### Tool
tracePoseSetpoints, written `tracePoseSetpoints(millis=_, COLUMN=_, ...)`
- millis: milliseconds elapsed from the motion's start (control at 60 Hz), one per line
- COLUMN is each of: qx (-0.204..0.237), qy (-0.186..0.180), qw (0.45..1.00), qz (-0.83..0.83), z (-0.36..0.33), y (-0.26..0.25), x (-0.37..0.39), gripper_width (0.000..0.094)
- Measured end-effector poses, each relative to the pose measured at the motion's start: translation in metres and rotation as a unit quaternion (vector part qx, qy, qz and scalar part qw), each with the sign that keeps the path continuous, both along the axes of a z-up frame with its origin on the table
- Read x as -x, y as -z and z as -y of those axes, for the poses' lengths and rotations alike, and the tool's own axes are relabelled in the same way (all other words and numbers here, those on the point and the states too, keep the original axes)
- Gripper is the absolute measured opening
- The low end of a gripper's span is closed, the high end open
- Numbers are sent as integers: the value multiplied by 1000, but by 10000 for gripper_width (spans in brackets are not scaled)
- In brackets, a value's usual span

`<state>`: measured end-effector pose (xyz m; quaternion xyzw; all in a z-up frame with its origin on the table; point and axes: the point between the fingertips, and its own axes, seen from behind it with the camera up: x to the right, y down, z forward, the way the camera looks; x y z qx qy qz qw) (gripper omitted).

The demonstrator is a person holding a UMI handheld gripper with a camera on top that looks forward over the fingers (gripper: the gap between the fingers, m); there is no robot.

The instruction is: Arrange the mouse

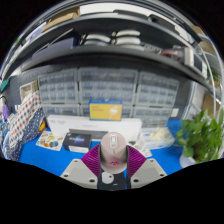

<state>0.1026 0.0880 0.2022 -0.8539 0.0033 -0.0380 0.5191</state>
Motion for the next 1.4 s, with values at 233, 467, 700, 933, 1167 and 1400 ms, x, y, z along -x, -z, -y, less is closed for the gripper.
tracePoseSetpoints(millis=233, qx=114, qy=-10, qw=993, qz=-7, z=-5, y=158, x=29, gripper_width=328)
tracePoseSetpoints(millis=467, qx=150, qy=-6, qw=988, qz=-32, z=7, y=213, x=33, gripper_width=330)
tracePoseSetpoints(millis=700, qx=152, qy=-3, qw=988, qz=-33, z=5, y=214, x=33, gripper_width=394)
tracePoseSetpoints(millis=933, qx=133, qy=16, qw=991, qz=-26, z=4, y=167, x=33, gripper_width=686)
tracePoseSetpoints(millis=1167, qx=58, qy=8, qw=998, qz=-4, z=8, y=50, x=71, gripper_width=816)
tracePoseSetpoints(millis=1400, qx=34, qy=-6, qw=999, qz=-11, z=42, y=-22, x=133, gripper_width=823)
